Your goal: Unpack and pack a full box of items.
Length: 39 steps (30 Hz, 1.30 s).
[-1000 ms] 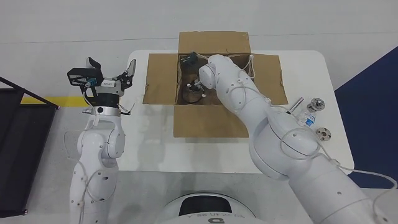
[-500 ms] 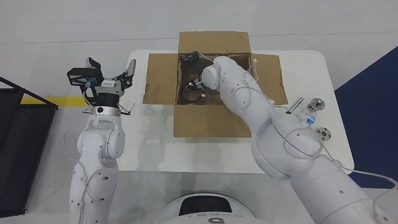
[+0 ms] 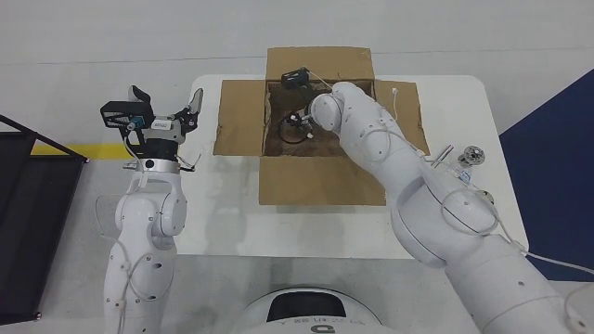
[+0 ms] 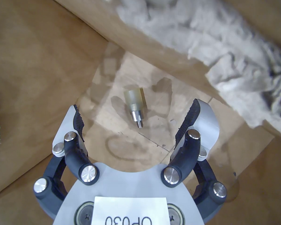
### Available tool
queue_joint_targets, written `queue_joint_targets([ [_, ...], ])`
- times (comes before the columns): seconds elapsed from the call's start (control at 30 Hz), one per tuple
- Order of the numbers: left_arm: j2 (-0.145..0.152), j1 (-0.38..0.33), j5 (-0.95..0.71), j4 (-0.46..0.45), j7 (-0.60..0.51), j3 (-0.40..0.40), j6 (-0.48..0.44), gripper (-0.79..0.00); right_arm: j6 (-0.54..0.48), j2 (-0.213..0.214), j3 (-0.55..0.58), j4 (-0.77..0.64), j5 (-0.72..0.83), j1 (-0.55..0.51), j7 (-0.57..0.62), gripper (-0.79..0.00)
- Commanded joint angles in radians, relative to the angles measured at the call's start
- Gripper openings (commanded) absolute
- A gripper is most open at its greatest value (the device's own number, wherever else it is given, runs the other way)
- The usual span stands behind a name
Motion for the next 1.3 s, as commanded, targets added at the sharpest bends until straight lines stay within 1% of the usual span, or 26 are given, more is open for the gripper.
queue_joint_targets([
  [0.0,0.000,0.000,0.000,0.000,0.000,0.000,0.000,0.000,-0.001,-0.001,0.000,0.007,0.000,0.000,0.002,0.000],
  [0.27,0.000,0.000,0.000,0.000,0.000,0.000,0.000,0.000,-0.001,-0.001,0.000,0.007,0.000,0.000,0.002,0.000],
  [0.33,0.000,0.000,0.000,0.000,0.000,0.000,0.000,0.000,-0.055,0.008,0.024,0.014,0.042,-0.003,0.002,0.000],
  [0.37,0.000,0.000,0.000,0.000,0.000,0.000,0.000,0.000,-0.074,0.018,0.041,0.028,0.059,0.004,-0.017,0.000],
  [0.4,0.000,0.000,0.000,0.000,0.000,0.000,0.000,0.000,-0.117,0.027,0.055,0.028,0.073,0.003,-0.042,0.000],
  [0.43,0.000,0.000,0.000,0.000,0.000,0.000,0.000,0.000,-0.164,0.038,0.069,0.034,0.086,0.001,-0.059,0.000],
  [0.57,0.000,0.000,0.000,0.000,0.000,0.000,0.000,0.000,-0.291,0.088,0.113,0.046,0.102,-0.007,-0.131,0.000],
  [0.63,0.000,0.000,0.000,0.000,0.000,0.000,0.000,0.000,-0.361,0.110,0.127,0.026,0.099,-0.025,-0.157,0.000],
  [0.67,0.000,0.000,0.000,0.000,0.000,0.000,0.000,0.000,-0.389,0.130,0.139,0.011,0.090,-0.038,-0.178,0.000],
  [0.73,0.000,0.000,0.000,0.000,0.000,0.000,0.000,0.000,-0.447,0.156,0.151,-0.043,0.073,-0.062,-0.193,0.000],
  [0.77,0.000,0.000,0.000,0.000,0.000,0.000,0.000,0.000,-0.483,0.182,0.169,-0.089,0.061,-0.088,-0.206,0.000],
  [0.8,0.000,0.000,0.000,0.000,0.000,0.000,0.000,0.000,-0.493,0.195,0.177,-0.123,0.050,-0.105,-0.214,0.000],
  [0.87,0.000,0.000,0.000,0.000,0.000,0.000,0.000,0.000,-0.488,0.238,0.208,-0.261,0.012,-0.171,-0.207,0.000],
  [0.9,0.000,0.000,0.000,0.000,0.000,0.000,0.000,0.000,-0.470,0.262,0.229,-0.356,-0.010,-0.210,-0.184,0.000],
  [0.97,0.000,0.000,0.000,0.000,0.000,0.000,0.000,0.000,-0.429,0.313,0.288,-0.587,-0.041,-0.316,-0.084,0.000],
  [1.07,0.000,0.000,0.000,0.000,0.000,0.000,0.000,0.000,-0.339,0.386,0.410,-0.969,-0.064,-0.510,0.129,0.000],
  [1.13,0.000,0.000,0.000,0.000,0.000,0.000,0.000,0.000,-0.323,0.425,0.496,-1.195,-0.048,-0.638,0.272,0.000],
  [1.2,0.000,0.000,0.000,0.000,0.000,0.000,0.000,0.000,-0.318,0.443,0.544,-1.296,-0.035,-0.702,0.329,0.000],
  [1.27,0.000,0.000,0.000,0.000,0.000,0.000,0.000,0.000,-0.308,0.458,0.591,-1.387,-0.031,-0.760,0.355,0.000],
])
